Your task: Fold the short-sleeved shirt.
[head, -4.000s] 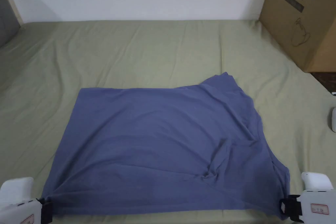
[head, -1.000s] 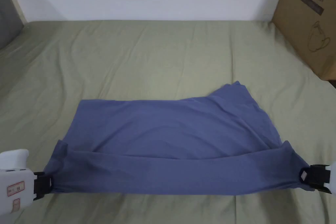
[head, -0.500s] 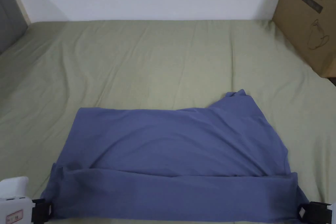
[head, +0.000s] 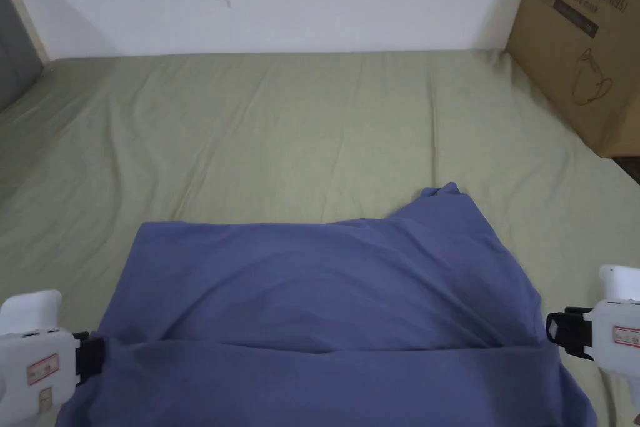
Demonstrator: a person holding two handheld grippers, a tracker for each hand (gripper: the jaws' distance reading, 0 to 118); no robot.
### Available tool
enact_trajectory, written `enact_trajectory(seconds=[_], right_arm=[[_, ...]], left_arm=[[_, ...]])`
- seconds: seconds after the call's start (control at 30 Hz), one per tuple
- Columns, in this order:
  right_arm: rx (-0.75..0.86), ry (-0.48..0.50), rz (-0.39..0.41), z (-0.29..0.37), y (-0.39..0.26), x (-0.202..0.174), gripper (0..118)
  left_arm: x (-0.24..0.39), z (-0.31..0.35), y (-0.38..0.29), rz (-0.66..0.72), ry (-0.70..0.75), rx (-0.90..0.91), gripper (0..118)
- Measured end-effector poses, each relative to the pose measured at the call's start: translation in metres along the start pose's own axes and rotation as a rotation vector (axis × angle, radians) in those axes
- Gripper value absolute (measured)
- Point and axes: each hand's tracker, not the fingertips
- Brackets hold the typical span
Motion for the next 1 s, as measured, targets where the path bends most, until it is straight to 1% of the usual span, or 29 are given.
enact_trajectory(seconds=[0.07, 0.1, 0.17, 0.27, 0.37, 0.43, 0.57, 0.6, 0.63, 0.67, 0.7, 0.73, 0.8, 0.83, 0.87, 0.9, 0.93, 0.97, 1.0], right_arm=[[-0.022, 0.055, -0.038, -0.011, -0.003, 0.002, 0], [-0.024, 0.041, -0.056, -0.016, -0.006, 0.0, 0], [-0.044, 0.039, -0.051, -0.026, -0.003, -0.001, 0], [-0.043, 0.056, -0.048, -0.037, 0.016, -0.001, 0], [-0.002, 0.046, -0.018, -0.053, 0.056, -0.003, 0], [0.031, 0.059, 0.006, -0.07, 0.09, -0.003, 0], [0.034, 0.044, 0.054, -0.117, 0.148, -0.007, 0], [0.032, 0.021, 0.057, -0.129, 0.158, -0.008, 4], [0.026, 0.016, 0.068, -0.143, 0.169, -0.009, 21], [0.002, 0.024, 0.078, -0.154, 0.173, -0.007, 58], [-0.044, 0.018, 0.079, -0.171, 0.178, -0.005, 82], [-0.075, 0.019, 0.09, -0.186, 0.18, -0.003, 92], [-0.114, -0.039, 0.104, -0.204, 0.178, -0.001, 92], [-0.141, -0.053, 0.13, -0.213, 0.175, 0.001, 92], [-0.165, -0.068, 0.137, -0.219, 0.173, 0.003, 90], [-0.18, -0.065, 0.141, -0.222, 0.169, 0.006, 81], [-0.168, -0.047, 0.126, -0.221, 0.166, 0.008, 62], [-0.146, -0.061, 0.116, -0.216, 0.165, 0.007, 40], [-0.098, -0.077, 0.125, -0.21, 0.165, 0.007, 14]], left_arm=[[0.005, -0.011, -0.002, 0.01, -0.008, -0.028, 0], [0.006, -0.015, -0.002, 0.024, -0.014, -0.035, 0], [0.005, -0.023, 0.001, 0.054, -0.047, -0.039, 0], [0.011, -0.03, 0.013, 0.005, -0.032, -0.041, 0], [0.013, -0.037, 0.031, -0.023, -0.035, -0.034, 0], [0.013, -0.042, 0.046, -0.04, -0.033, -0.029, 0], [0.015, -0.057, 0.064, -0.058, -0.021, -0.03, 0], [0.014, -0.062, 0.067, -0.059, -0.02, -0.031, 0], [0.013, -0.066, 0.07, -0.055, -0.024, -0.038, 0], [0.011, -0.07, 0.072, -0.052, -0.028, -0.04, 0], [0.01, -0.073, 0.073, -0.047, -0.034, -0.039, 0], [0.008, -0.077, 0.075, -0.042, -0.037, -0.042, 0], [0.005, -0.083, 0.077, -0.036, -0.035, -0.055, 0], [0.004, -0.085, 0.076, -0.037, -0.031, -0.06, 0], [0.002, -0.087, 0.076, -0.038, -0.027, -0.065, 0], [0.0, -0.089, 0.076, -0.039, -0.026, -0.071, 0], [-0.002, -0.09, 0.076, -0.036, -0.032, -0.077, 0], [0.0, -0.089, 0.075, -0.036, -0.03, -0.081, 0], [-0.003, -0.088, 0.075, -0.031, -0.033, -0.082, 0]])
